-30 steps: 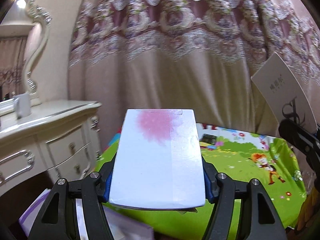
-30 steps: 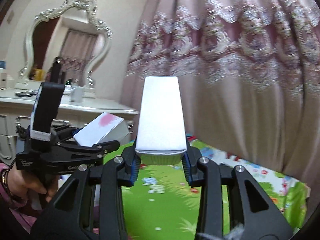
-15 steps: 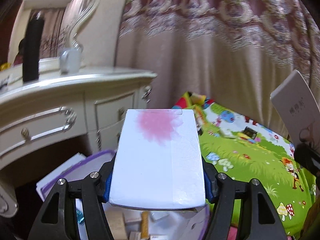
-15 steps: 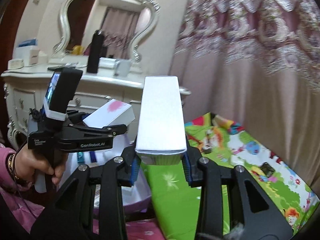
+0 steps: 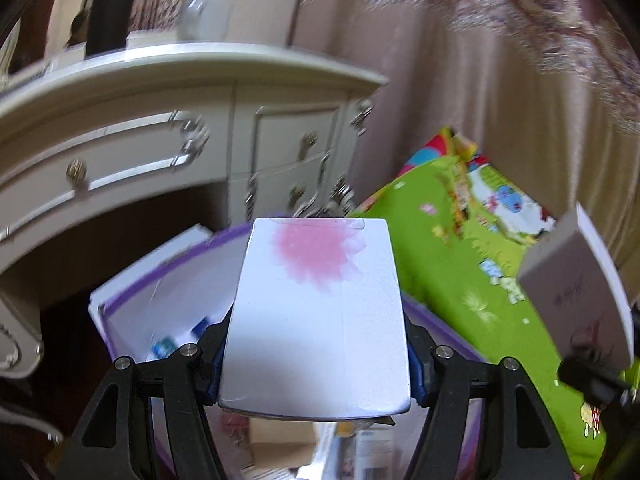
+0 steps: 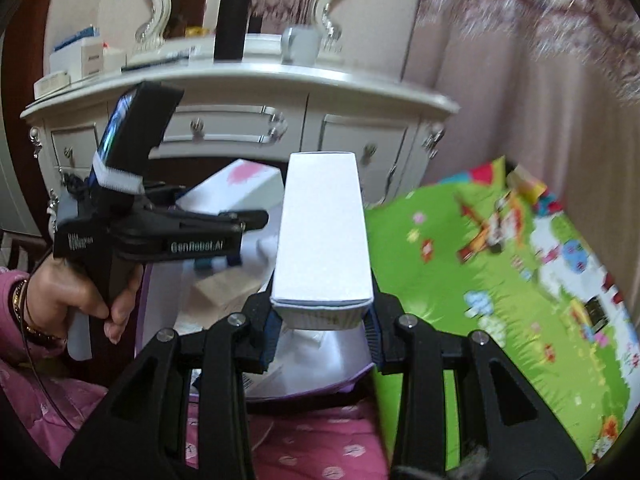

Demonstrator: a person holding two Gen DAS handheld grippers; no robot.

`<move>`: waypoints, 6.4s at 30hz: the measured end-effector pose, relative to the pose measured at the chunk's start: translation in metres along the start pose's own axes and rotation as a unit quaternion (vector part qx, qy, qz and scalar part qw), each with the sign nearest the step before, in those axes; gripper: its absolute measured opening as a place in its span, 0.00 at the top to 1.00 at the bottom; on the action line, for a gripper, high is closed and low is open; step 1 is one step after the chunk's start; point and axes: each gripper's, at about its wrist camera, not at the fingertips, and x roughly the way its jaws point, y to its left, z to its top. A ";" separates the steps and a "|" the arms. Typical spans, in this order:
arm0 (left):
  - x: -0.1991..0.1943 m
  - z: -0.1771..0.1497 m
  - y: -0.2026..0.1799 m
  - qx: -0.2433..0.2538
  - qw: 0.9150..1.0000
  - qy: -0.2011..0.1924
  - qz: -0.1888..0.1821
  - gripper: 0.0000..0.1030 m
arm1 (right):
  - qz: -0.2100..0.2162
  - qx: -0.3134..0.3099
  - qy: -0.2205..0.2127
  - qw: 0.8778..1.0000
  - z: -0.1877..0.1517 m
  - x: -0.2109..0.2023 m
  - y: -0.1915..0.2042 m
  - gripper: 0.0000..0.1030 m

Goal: Organize rigid objects
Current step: 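Open both tools to drop the white boxes into the bin, then grasp the black DORMI box with right tool while left tool grasps the white HOLDER, then lift both held items up off the mat, then carry both items over the bin and open both tools to drop them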

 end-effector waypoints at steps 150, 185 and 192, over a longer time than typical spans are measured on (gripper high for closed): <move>-0.148 0.012 -0.316 0.234 0.886 -0.271 -0.296 0.38 | -0.482 0.173 -0.267 0.817 -0.082 -0.277 -0.120 0.58; -0.071 0.005 -0.057 0.095 0.985 -0.136 -0.042 0.38 | -0.082 0.013 -0.056 0.995 0.031 -0.029 -0.023 0.58; -0.026 -0.016 -0.002 0.030 0.999 -0.039 -0.001 0.38 | -0.019 0.003 0.056 0.998 0.018 0.052 -0.006 0.58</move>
